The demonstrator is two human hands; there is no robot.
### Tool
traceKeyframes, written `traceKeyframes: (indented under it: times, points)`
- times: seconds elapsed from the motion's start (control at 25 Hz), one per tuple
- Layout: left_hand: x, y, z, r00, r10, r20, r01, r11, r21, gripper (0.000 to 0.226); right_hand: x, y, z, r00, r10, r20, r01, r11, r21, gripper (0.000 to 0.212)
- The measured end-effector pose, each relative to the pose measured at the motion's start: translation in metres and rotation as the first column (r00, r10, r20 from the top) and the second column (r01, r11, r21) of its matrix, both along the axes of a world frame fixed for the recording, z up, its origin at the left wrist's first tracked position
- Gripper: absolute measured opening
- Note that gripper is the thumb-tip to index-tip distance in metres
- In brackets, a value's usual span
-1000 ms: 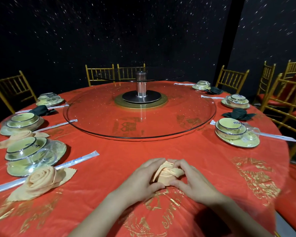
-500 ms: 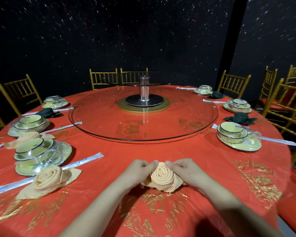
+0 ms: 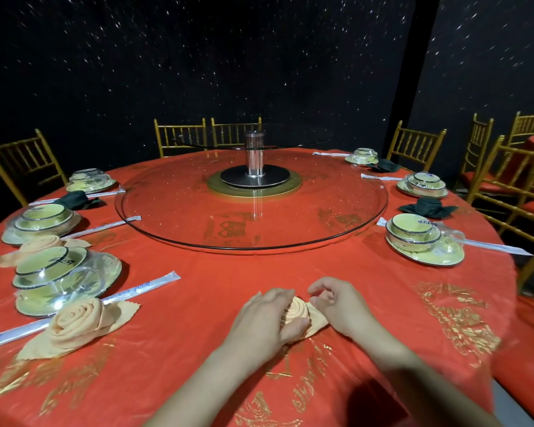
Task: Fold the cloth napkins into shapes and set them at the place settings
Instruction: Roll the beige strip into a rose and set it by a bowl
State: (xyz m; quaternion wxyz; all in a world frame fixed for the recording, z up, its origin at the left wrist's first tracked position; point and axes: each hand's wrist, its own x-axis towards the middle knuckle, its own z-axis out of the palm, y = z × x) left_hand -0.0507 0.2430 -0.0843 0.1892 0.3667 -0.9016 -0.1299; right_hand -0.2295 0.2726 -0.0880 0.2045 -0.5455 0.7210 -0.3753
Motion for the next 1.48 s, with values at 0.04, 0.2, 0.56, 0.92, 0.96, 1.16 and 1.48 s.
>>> traceKeyframes:
  times: [0.04, 0.2, 0.56, 0.92, 0.96, 1.16, 1.48]
  points:
    - [0.000, 0.000, -0.002, 1.000, 0.000, -0.026, 0.000, 1.000, 0.014, 0.060, -0.001, 0.003, 0.001, 0.997, -0.015, -0.081, 0.014, 1.000, -0.011, 0.013]
    - [-0.001, -0.002, -0.008, 0.999, 0.000, -0.036, 0.002, 0.999, 0.038, 0.061, -0.002, 0.009, -0.004, 0.946, 0.030, -0.323, -0.019, 0.999, 0.039, 0.010]
    - [0.023, -0.003, -0.007, 0.999, 0.007, 0.041, -0.013, 0.987, 0.162, 0.109, 0.028, 0.040, -0.007, 0.874, 0.154, -0.460, -0.283, 0.932, -0.227, 0.027]
    - [0.040, 0.003, -0.014, 0.998, -0.035, 0.050, 0.043, 0.988, -0.150, 0.083, 0.028, 0.046, -0.009, 0.750, 0.106, -0.653, -0.363, 0.891, -0.273, 0.034]
    - [0.040, 0.001, -0.013, 0.999, -0.038, 0.013, 0.039, 0.997, -0.065, 0.081, 0.030, 0.044, -0.002, 0.762, 0.128, -0.635, -0.341, 0.913, -0.225, 0.036]
    - [0.043, -0.016, -0.010, 0.973, 0.133, -0.189, -0.083, 0.964, 0.252, 0.044, 0.036, 0.031, -0.005, 0.724, 0.338, -0.601, -0.358, 0.929, 0.092, 0.072]
    - [0.043, -0.022, -0.001, 0.912, 0.398, -0.094, -0.351, 0.880, 0.318, 0.035, 0.034, 0.025, -0.016, 0.745, 0.315, -0.589, -0.332, 0.940, 0.083, 0.076]
